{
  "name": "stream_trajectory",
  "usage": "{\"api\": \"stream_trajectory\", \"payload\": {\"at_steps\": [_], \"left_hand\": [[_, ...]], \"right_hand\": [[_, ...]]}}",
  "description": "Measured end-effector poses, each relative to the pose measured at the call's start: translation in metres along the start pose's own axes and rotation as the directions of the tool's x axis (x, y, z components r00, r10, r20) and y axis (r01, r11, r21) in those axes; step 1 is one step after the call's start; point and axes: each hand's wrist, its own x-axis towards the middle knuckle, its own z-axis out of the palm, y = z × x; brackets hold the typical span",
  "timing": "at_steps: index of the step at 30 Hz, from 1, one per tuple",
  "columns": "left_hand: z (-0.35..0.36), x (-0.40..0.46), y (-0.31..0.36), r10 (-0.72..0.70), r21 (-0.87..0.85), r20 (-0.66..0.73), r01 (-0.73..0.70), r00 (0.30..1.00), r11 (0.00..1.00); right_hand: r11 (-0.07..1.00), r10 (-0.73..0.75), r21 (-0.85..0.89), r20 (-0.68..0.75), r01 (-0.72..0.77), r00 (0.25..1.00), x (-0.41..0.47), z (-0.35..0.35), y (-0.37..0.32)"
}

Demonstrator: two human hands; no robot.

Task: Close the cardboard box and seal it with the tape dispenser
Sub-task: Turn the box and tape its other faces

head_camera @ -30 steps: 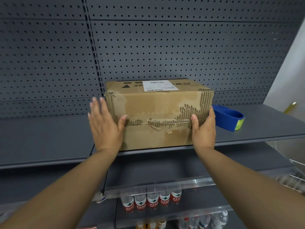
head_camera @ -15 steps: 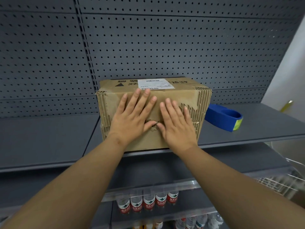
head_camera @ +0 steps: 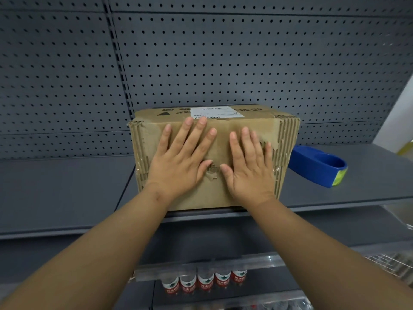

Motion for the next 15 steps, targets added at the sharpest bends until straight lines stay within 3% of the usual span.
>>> {"api": "stream_trajectory", "payload": {"at_steps": [8,15], "left_hand": [[0.000,-0.004,0.005,0.021,0.010,0.006,-0.021,1.000,1.000],[0.000,-0.002,0.004,0.008,0.015,0.003,-0.008,1.000,1.000]], "right_hand": [[0.997,-0.034,-0.075,-0.001,0.033,0.999,0.020,0.012,0.008],[0.999,-0.052,-0.003,-0.010,0.052,0.999,0.023,0.008,0.009]]}}
